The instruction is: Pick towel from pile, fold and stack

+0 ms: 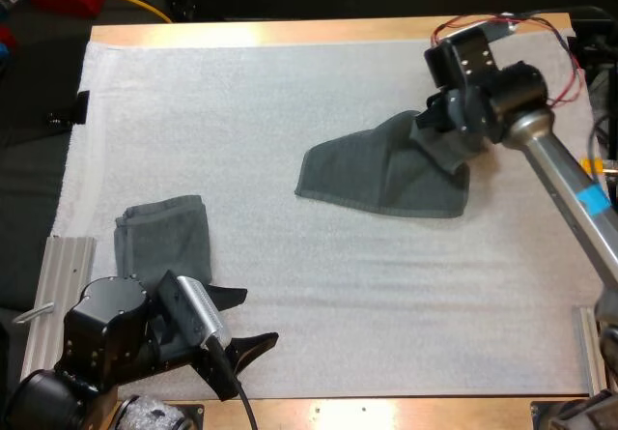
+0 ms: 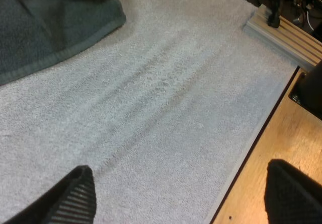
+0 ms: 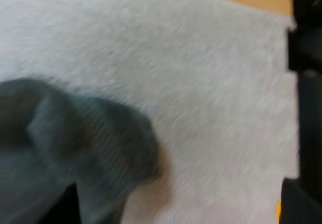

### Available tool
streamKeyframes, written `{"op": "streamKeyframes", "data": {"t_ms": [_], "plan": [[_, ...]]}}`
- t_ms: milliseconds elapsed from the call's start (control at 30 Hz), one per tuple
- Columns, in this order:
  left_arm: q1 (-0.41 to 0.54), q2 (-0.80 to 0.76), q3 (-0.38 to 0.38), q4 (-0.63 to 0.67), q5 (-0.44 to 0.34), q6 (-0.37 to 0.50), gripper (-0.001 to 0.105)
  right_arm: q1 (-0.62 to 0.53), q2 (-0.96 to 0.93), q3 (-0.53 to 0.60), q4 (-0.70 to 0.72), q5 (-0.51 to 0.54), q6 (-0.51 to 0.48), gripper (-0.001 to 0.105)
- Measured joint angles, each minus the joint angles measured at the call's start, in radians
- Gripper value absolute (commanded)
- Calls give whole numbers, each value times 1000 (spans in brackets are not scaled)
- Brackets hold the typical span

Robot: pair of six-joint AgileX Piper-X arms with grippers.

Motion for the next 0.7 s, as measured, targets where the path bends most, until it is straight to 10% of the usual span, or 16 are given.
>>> {"op": "streamKeyframes", "data": {"t_ms": [700], "plan": [[0,0,0,-35,-163,0,67,0,-289,286,138,-227,251,76]]}}
